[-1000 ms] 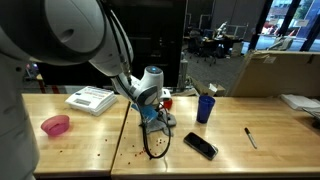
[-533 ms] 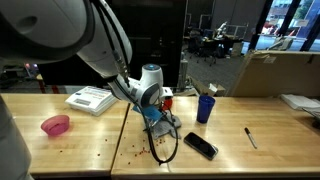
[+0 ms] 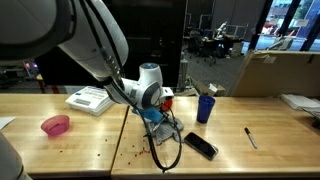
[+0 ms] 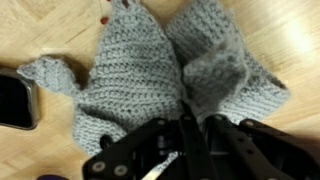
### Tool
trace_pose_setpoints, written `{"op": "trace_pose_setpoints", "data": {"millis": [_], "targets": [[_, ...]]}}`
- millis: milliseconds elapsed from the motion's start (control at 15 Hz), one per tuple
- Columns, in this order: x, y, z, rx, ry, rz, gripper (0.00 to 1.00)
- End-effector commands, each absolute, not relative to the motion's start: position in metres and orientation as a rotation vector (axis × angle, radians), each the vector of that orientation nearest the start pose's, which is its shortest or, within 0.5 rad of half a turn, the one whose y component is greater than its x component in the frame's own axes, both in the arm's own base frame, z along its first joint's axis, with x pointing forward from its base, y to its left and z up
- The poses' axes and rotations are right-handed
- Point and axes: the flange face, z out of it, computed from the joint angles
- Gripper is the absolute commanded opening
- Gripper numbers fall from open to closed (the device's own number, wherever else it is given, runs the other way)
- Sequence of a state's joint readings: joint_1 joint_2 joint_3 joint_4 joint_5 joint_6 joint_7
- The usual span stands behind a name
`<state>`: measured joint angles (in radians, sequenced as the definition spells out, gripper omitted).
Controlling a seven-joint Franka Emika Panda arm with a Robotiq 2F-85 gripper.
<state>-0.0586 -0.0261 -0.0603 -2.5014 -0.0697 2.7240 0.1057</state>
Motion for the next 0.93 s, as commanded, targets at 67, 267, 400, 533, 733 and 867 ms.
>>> {"op": "trace_pose_setpoints", "data": {"millis": [67, 267, 400, 533, 733, 867], "targets": [[0.468, -0.055, 0.323, -3.144, 0.273, -0.379, 0.02], [0.47, -0.049, 0.326, -3.15, 0.247, -0.389, 0.02], [0.476, -0.044, 0.332, -3.143, 0.23, -0.415, 0.02], [0.48, -0.043, 0.338, -3.134, 0.271, -0.433, 0.02], [0.48, -0.049, 0.349, -3.142, 0.374, -0.444, 0.02], [0.478, -0.052, 0.357, -3.155, 0.417, -0.453, 0.02]]}}
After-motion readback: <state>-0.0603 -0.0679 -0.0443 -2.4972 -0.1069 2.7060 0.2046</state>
